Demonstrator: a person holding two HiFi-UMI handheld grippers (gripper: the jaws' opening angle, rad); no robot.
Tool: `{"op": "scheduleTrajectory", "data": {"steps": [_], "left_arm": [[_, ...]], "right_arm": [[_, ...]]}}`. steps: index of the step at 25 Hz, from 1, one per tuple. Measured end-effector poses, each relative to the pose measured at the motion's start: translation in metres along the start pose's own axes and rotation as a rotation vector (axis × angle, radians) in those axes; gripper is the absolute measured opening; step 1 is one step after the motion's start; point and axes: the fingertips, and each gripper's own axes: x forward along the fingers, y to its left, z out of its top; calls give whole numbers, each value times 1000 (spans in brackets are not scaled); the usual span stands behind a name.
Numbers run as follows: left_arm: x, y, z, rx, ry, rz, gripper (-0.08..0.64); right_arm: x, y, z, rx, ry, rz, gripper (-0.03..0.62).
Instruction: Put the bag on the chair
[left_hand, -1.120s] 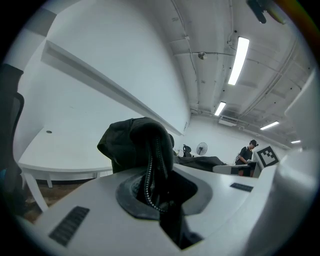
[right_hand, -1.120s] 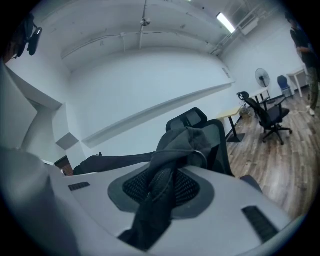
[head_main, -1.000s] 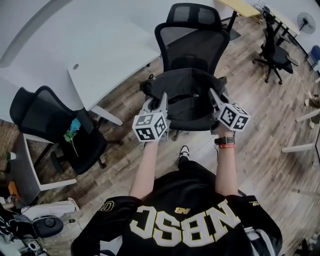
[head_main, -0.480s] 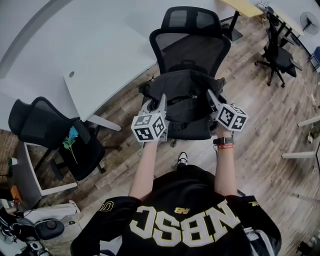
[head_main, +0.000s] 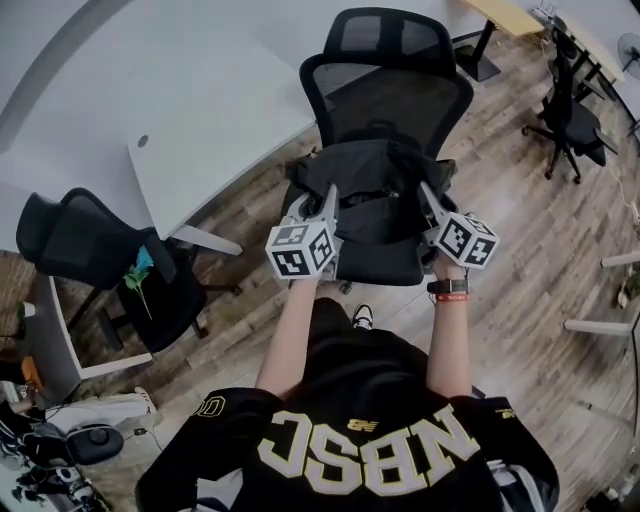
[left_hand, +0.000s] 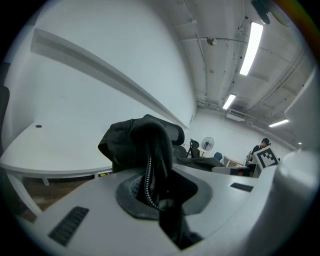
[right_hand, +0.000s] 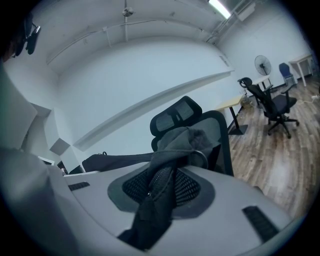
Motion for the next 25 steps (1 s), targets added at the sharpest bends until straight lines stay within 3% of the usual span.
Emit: {"op": "scheduleTrajectory", "data": {"steps": [25], "left_arm": [[103,78,-58,-99,246,-48,46]], "right_arm": [[89,-54,-45,138,135,-172,107]]}}
